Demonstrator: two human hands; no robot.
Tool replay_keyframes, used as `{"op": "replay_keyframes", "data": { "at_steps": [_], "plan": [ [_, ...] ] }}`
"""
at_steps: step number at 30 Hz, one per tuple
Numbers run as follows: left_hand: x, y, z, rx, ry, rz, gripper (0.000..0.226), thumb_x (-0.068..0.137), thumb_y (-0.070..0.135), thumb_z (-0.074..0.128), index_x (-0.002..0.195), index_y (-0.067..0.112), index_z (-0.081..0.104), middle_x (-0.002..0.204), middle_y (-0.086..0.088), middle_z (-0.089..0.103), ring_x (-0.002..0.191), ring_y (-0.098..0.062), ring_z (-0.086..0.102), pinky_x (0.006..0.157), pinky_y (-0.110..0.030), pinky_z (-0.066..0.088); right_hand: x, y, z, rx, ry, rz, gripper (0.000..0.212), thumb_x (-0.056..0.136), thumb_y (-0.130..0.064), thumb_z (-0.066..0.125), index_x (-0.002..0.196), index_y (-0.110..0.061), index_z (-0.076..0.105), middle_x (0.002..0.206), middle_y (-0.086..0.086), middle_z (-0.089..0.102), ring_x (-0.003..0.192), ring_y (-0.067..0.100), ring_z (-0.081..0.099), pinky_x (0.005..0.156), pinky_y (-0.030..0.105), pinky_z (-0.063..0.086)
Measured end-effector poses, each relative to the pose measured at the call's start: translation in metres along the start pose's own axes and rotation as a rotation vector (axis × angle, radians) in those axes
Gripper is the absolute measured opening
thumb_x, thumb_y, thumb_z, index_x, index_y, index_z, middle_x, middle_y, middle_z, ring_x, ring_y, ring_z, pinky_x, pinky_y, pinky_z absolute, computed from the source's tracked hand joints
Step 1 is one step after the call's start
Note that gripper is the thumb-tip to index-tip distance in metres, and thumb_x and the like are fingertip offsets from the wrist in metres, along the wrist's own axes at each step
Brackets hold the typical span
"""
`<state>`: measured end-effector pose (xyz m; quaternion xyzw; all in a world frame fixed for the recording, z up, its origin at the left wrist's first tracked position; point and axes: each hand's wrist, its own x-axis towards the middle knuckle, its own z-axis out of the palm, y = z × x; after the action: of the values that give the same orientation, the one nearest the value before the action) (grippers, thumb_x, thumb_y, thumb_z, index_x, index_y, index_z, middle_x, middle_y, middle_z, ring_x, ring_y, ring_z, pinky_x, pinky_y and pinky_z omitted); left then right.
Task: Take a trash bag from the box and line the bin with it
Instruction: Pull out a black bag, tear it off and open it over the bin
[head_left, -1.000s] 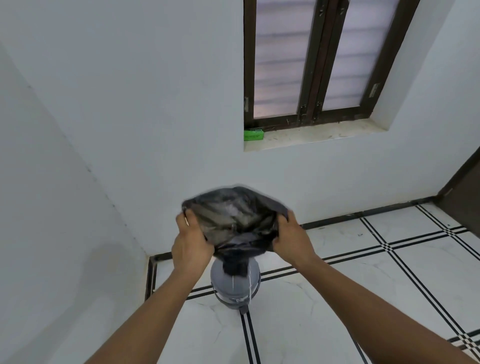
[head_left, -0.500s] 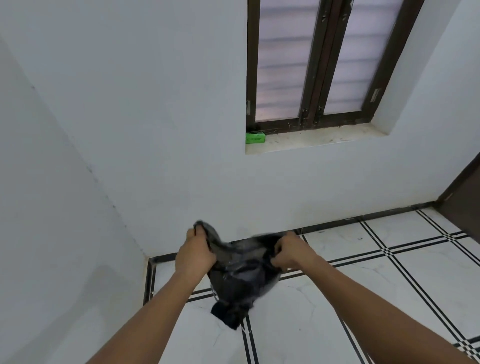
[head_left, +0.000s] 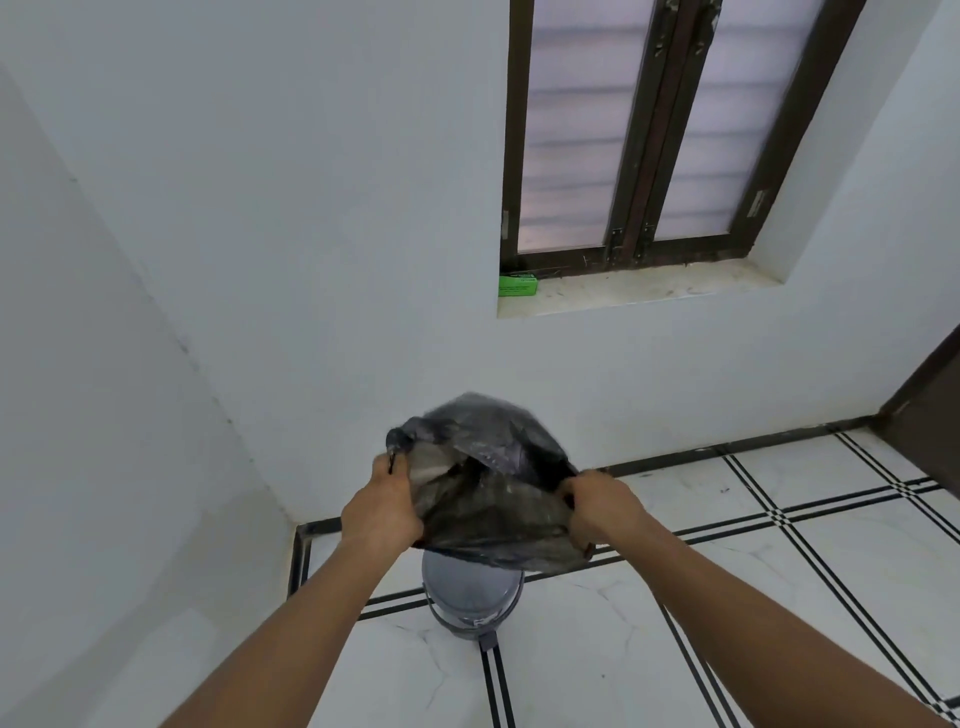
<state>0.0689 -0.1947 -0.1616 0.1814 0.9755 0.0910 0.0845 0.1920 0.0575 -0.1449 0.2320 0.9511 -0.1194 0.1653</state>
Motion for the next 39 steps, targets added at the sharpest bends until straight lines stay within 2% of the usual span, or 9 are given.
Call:
{"op": "replay_keyframes", "data": {
  "at_steps": [4, 8, 14, 16, 19, 24, 30, 36, 39],
  "plan": [
    [0.011, 0.004, -0.019, -0.124, -0.115, -0.085, 0.043, 0.074, 0.026, 0.061, 0.116, 0.022, 0.064, 0.110, -0.002, 0.061, 0.087, -0.023, 0.065, 0.077, -0.036, 0.059, 0.007, -0.011, -0.009, 0.035, 0.067, 0.002, 0.049, 0.071, -0.014, 0.072, 0.120, -0.015, 0.070, 0.145, 0.002, 0.042, 0.111, 0.030, 0.064, 0.093, 0.037, 0.057],
    [0.009, 0.012, -0.028, -0.182, 0.266, -0.025, 0.066, 0.088, 0.021, 0.066, 0.147, 0.012, 0.039, 0.158, -0.011, 0.031, 0.081, -0.037, 0.068, 0.062, -0.033, 0.043, 0.012, -0.017, -0.015, 0.360, 0.415, -0.133, 0.039, 0.080, -0.010, 0.060, 0.119, -0.011, 0.067, 0.137, 0.001, 0.053, 0.109, 0.025, 0.063, 0.093, 0.034, 0.053],
    [0.003, 0.004, -0.019, -0.188, 0.624, 0.169, 0.064, 0.091, 0.013, 0.067, 0.148, 0.004, 0.038, 0.160, -0.020, 0.030, 0.049, -0.026, 0.051, 0.045, -0.028, 0.037, 0.012, -0.012, 0.011, 0.300, 0.655, -0.227, 0.046, 0.090, 0.000, 0.053, 0.123, -0.028, 0.067, 0.157, 0.003, 0.029, 0.095, 0.022, 0.064, 0.073, 0.034, 0.059],
    [-0.001, -0.008, -0.012, -0.104, 0.536, 0.206, 0.069, 0.087, 0.007, 0.069, 0.149, 0.006, 0.039, 0.160, -0.019, 0.033, 0.046, -0.021, 0.040, 0.042, -0.027, 0.034, 0.016, -0.006, 0.022, 0.162, 0.472, -0.157, 0.051, 0.086, -0.002, 0.055, 0.126, -0.033, 0.065, 0.151, 0.003, 0.039, 0.101, 0.026, 0.065, 0.072, 0.035, 0.059],
    [0.000, -0.032, 0.003, 0.011, 0.252, 0.144, 0.080, 0.088, 0.012, 0.064, 0.158, 0.017, 0.025, 0.164, -0.008, 0.028, 0.063, -0.027, 0.060, 0.053, -0.035, 0.047, 0.023, -0.003, 0.032, 0.266, 0.144, -0.014, 0.035, 0.084, -0.014, 0.057, 0.112, -0.031, 0.068, 0.114, 0.001, 0.070, 0.091, 0.020, 0.068, 0.076, 0.034, 0.059],
    [-0.005, -0.053, 0.007, -0.024, 0.147, 0.080, 0.063, 0.098, 0.028, 0.055, 0.158, 0.021, 0.033, 0.147, -0.001, 0.049, 0.095, -0.025, 0.069, 0.068, -0.033, 0.053, 0.028, -0.016, 0.046, 0.508, 0.218, 0.086, 0.010, 0.085, -0.034, 0.068, 0.084, -0.024, 0.069, 0.081, -0.006, 0.068, 0.078, 0.012, 0.061, 0.057, 0.014, 0.036],
    [-0.011, -0.068, 0.009, -0.132, 0.176, 0.120, 0.053, 0.091, 0.009, 0.056, 0.143, 0.023, 0.057, 0.140, -0.002, 0.055, 0.091, -0.027, 0.067, 0.068, -0.034, 0.055, 0.018, -0.039, 0.073, 0.553, 0.417, -0.021, 0.014, 0.080, -0.013, 0.068, 0.079, -0.022, 0.058, 0.089, -0.002, 0.063, 0.079, 0.018, 0.062, 0.067, 0.029, 0.042],
    [-0.009, -0.081, 0.015, -0.076, 0.131, 0.130, 0.062, 0.089, 0.015, 0.058, 0.149, 0.021, 0.043, 0.160, -0.004, 0.032, 0.069, -0.030, 0.064, 0.058, -0.033, 0.049, 0.026, -0.047, 0.086, 0.181, 0.236, -0.177, 0.045, 0.089, -0.012, 0.052, 0.116, -0.041, 0.073, 0.127, -0.017, 0.051, 0.105, 0.013, 0.062, 0.078, 0.031, 0.054],
    [-0.010, -0.087, 0.021, -0.016, 0.116, 0.159, 0.085, 0.082, 0.018, 0.069, 0.158, 0.025, 0.028, 0.163, -0.007, 0.026, 0.060, -0.024, 0.052, 0.051, -0.029, 0.042, 0.035, -0.056, 0.092, 0.176, 0.267, -0.080, 0.042, 0.088, -0.015, 0.054, 0.126, -0.026, 0.066, 0.124, -0.005, 0.055, 0.104, 0.023, 0.064, 0.076, 0.033, 0.054]
  ]
}}
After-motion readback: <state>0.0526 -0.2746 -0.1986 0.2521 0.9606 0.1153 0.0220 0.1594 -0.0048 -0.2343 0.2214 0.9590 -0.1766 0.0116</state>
